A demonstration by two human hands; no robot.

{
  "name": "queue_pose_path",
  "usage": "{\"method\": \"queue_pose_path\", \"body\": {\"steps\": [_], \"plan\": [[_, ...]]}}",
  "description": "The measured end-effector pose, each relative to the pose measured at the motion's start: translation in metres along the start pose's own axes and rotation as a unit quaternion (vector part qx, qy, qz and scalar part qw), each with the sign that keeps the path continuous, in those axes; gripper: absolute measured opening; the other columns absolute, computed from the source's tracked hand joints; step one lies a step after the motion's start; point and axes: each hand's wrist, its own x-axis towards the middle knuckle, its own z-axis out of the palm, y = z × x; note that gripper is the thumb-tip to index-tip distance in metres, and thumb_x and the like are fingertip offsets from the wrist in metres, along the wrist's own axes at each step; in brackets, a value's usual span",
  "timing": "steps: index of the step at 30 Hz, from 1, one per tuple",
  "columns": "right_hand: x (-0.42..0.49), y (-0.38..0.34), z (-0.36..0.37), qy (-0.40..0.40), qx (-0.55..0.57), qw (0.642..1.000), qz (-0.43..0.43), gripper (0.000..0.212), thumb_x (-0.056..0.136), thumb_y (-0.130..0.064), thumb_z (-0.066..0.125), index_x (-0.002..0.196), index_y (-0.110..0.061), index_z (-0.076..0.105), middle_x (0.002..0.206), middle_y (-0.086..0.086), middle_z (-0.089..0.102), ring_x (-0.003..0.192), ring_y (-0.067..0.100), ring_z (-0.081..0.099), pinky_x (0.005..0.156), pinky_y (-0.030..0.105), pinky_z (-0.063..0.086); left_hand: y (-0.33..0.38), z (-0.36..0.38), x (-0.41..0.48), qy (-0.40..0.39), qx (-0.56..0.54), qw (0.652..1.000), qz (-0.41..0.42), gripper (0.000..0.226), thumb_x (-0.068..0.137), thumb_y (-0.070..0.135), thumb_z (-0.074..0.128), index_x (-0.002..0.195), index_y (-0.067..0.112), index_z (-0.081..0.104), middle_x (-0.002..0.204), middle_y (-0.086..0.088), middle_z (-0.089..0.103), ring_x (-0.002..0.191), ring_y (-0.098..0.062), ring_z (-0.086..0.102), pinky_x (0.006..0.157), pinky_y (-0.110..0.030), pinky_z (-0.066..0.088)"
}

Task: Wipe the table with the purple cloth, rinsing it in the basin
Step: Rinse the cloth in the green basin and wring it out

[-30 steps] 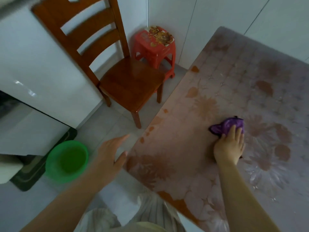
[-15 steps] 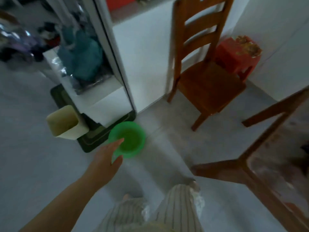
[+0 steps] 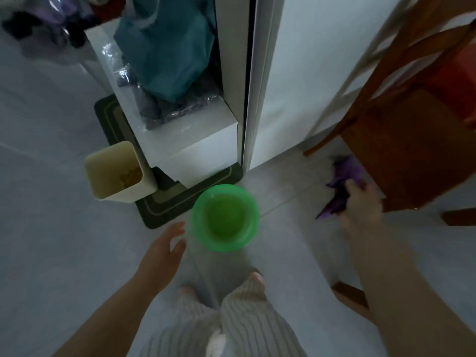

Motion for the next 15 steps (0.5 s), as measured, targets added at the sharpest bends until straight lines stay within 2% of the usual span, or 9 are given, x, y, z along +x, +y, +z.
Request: {"method": "queue_pose_path", "body": {"steps": [1,3,6,9,11,12,13,14,15], "plan": [[0.009,0.037,0.02,-0.005,-0.03,0.999,0.036,0.031,0.093,-0.008,0.05,0.123,-0.006,0.048,0.102,0.011,0.059,0.067,0.008,0.059,0.057,0.023,0.048,-0.02,0.015,0.025,-0.013,-0.009,1.0,-0.015,0.037,0.092,0.013,0.046,0.129,0.016,0.043,0.128,-0.006,0.054,0.116,-0.019,0.049,0.094,-0.028,0.035],[0.019,0.131,0.064,-0.072,-0.12,0.988,0.068,0.024,0.089,-0.005,0.055,0.112,-0.004,0.05,0.104,0.016,0.058,0.073,0.013,0.055,0.062,0.021,0.046,-0.065,0.052,0.08,-0.044,-0.012,0.999,-0.025,0.036,0.092,0.015,0.047,0.128,0.018,0.043,0.125,-0.004,0.054,0.115,-0.019,0.05,0.094,-0.03,0.037],[0.045,0.277,0.11,-0.179,-0.209,0.96,0.058,0.025,0.082,0.004,0.062,0.102,-0.006,0.051,0.088,0.001,0.06,0.072,0.003,0.055,0.063,0.014,0.043,-0.135,0.116,0.176,-0.079,-0.003,0.997,0.003,0.042,0.09,0.019,0.051,0.131,0.019,0.039,0.127,-0.003,0.053,0.118,-0.019,0.05,0.097,-0.031,0.039],[0.088,0.397,0.144,-0.315,-0.327,0.891,-0.01,0.029,0.076,0.002,0.066,0.101,-0.008,0.053,0.081,-0.017,0.053,0.069,-0.02,0.054,0.064,0.003,0.035,-0.194,0.181,0.274,-0.088,0.052,0.993,0.059,0.058,0.088,0.027,0.055,0.139,0.016,0.03,0.138,-0.003,0.044,0.127,-0.021,0.042,0.105,-0.031,0.031],[0.12,0.463,0.159,-0.359,-0.411,0.833,-0.086,0.036,0.073,-0.008,0.064,0.109,-0.004,0.06,0.084,-0.015,0.057,0.075,-0.024,0.053,0.069,-0.001,0.034,-0.232,0.225,0.336,-0.081,0.134,0.977,0.146,0.069,0.083,0.036,0.052,0.141,0.013,0.022,0.14,-0.01,0.041,0.128,-0.029,0.041,0.107,-0.033,0.025],[0.134,0.494,0.165,-0.359,-0.432,0.819,-0.118,0.033,0.075,-0.012,0.063,0.108,-0.006,0.065,0.088,-0.009,0.063,0.081,-0.016,0.058,0.077,0.004,0.037,-0.249,0.247,0.365,-0.08,0.178,0.963,0.188,0.076,0.08,0.038,0.051,0.142,0.012,0.016,0.141,-0.014,0.04,0.129,-0.033,0.04,0.107,-0.036,0.023],[0.144,0.521,0.168,-0.341,-0.47,0.801,-0.143,0.028,0.078,-0.023,0.059,0.103,-0.016,0.07,0.094,-0.004,0.068,0.09,-0.001,0.064,0.086,0.017,0.043,-0.261,0.265,0.39,-0.098,0.215,0.95,0.205,0.079,0.082,0.037,0.051,0.142,0.012,0.006,0.145,-0.014,0.033,0.133,-0.033,0.033,0.11,-0.037,0.019],[0.151,0.547,0.172,-0.32,-0.523,0.776,-0.15,0.03,0.079,-0.034,0.05,0.098,-0.028,0.072,0.099,0.0,0.071,0.092,0.015,0.067,0.084,0.032,0.05,-0.27,0.281,0.411,-0.117,0.248,0.937,0.216,0.08,0.086,0.035,0.048,0.141,0.013,-0.005,0.151,-0.01,0.02,0.139,-0.029,0.021,0.113,-0.035,0.014],[0.154,0.56,0.177,-0.292,-0.608,0.722,-0.154,0.036,0.079,-0.042,0.041,0.097,-0.035,0.071,0.103,0.002,0.071,0.094,0.025,0.068,0.081,0.041,0.052,-0.277,0.295,0.427,-0.135,0.273,0.926,0.223,0.079,0.089,0.037,0.043,0.139,0.013,-0.013,0.154,-0.005,0.007,0.142,-0.025,0.011,0.114,-0.034,0.01]]}}
